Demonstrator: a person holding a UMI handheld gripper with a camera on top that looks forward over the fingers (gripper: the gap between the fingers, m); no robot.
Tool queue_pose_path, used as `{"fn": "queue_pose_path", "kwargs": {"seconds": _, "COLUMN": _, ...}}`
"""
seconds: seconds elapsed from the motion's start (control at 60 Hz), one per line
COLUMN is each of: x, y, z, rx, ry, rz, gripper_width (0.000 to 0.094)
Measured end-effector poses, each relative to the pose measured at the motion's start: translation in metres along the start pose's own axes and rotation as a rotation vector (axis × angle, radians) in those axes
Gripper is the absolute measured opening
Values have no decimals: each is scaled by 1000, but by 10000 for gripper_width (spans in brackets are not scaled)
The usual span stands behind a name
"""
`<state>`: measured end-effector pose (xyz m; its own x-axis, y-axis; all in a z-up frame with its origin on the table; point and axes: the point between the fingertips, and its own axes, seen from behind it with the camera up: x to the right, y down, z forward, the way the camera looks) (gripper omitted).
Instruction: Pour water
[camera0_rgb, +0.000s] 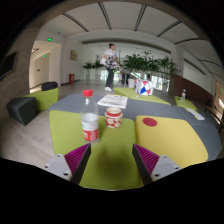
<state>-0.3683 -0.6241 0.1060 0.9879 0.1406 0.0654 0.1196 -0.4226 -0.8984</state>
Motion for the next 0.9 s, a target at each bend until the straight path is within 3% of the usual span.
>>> {"fn": "queue_pose_path", "kwargs": {"seconds": 0.15, "x": -58, "y": -20, "z": 53, "rx": 43, "ry": -40, "rz": 17, "gripper_width": 858}}
{"fn": "queue_pose_path", "kwargs": {"seconds": 0.367, "x": -84, "y": -39, "z": 135, "rx": 99, "ry": 4, "rz": 47, "gripper_width": 825}}
{"fn": "queue_pose_path", "kwargs": {"seconds": 0.483, "x": -79, "y": -41, "z": 170, "rx": 127, "ry": 30, "rz": 31, "gripper_width": 709}}
{"fn": "queue_pose_path", "kwargs": {"seconds": 0.567, "x": -85, "y": -45, "z": 174, "rx": 165, "ry": 21, "rz": 28, "gripper_width": 518}}
{"fn": "queue_pose_path", "kwargs": {"seconds": 0.65, "x": -85, "y": -48, "z": 174, "rx": 194, "ry": 14, "rz": 21, "gripper_width": 482}}
{"fn": "queue_pose_path", "kwargs": {"seconds": 0.783, "x": -88, "y": -52, "z": 173, "rx": 206, "ry": 3, "rz": 22, "gripper_width": 320}}
{"fn": "queue_pose_path", "kwargs": {"seconds": 0.9, "x": -103, "y": -73, "z": 163, "rx": 237, "ry": -54, "rz": 47, "gripper_width": 309}}
